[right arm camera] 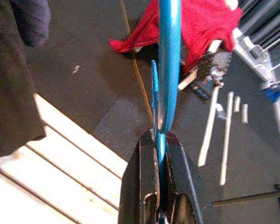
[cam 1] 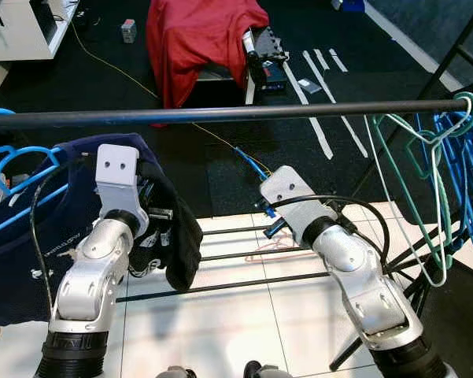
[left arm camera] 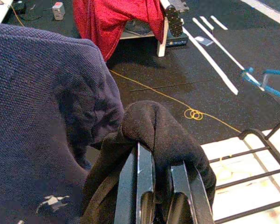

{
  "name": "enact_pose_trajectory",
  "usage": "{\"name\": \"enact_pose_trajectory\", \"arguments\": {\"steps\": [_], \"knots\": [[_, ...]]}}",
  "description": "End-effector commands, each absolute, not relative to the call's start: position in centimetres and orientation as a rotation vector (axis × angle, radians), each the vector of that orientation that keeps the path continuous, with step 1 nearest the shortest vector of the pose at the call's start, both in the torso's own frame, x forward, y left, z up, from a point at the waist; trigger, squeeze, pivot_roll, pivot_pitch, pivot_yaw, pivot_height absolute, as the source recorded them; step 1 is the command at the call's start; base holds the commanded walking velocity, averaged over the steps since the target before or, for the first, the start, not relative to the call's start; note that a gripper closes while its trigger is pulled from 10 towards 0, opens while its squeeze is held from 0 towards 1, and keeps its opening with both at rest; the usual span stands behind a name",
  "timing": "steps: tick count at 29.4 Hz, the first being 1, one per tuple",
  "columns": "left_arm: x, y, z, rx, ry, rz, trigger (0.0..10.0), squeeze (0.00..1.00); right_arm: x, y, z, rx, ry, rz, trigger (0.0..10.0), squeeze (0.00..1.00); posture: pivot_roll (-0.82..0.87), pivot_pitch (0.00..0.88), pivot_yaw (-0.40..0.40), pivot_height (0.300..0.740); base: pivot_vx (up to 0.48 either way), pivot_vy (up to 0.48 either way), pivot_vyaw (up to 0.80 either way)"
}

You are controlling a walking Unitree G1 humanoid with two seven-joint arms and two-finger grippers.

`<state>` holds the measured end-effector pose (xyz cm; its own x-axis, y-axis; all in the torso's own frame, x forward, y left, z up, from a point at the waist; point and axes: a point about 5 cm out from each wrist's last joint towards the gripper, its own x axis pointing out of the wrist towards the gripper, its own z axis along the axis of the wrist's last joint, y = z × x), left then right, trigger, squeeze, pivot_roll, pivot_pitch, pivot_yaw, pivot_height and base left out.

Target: Hang hanger

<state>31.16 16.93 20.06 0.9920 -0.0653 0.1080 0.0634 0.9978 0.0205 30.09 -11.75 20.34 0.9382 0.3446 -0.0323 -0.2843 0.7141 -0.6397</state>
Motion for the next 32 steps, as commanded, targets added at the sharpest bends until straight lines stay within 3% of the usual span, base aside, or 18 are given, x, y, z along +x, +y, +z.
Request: {"name": "enact_pose_trajectory", "arguments": {"steps": [1,10,17,26,28,32], "knots": [[30.7,16.8,20.2,-0.001,-0.132,-0.067,10.0,0.00,29.5,-11.4,21.6,-0.706,-0.203,0.305,0.0,0.00,-0.06,0.228,-0.037,0.740,0.000,0.000,0.00],[30.6,16.2,20.4,0.014,-0.145,-0.084,10.0,0.00,28.7,-10.7,24.7,-0.649,-0.447,0.242,0.0,0.00,-0.06,0.204,-0.035,0.740,0.000,0.000,0.00],[30.7,16.2,20.5,0.013,-0.148,-0.085,10.0,0.00,28.3,-10.6,25.6,-0.616,-0.514,0.217,0.0,0.00,-0.06,0.218,-0.037,0.740,0.000,0.000,0.00],[30.9,16.4,20.4,0.028,-0.141,-0.085,10.0,0.00,29.5,-11.3,25.0,-0.457,-0.421,0.178,0.0,0.00,-0.05,0.227,-0.032,0.740,0.000,0.000,0.00],[31.0,16.6,20.5,0.030,-0.137,-0.086,10.0,0.00,30.8,-11.4,25.1,-0.336,-0.349,0.189,0.0,0.00,-0.04,0.230,-0.028,0.740,0.000,0.000,0.00],[31.1,16.7,20.5,0.035,-0.133,-0.087,10.0,0.00,32.2,-11.1,25.1,-0.264,-0.290,0.238,0.0,0.00,-0.04,0.223,-0.027,0.740,0.000,0.000,0.00]]}}
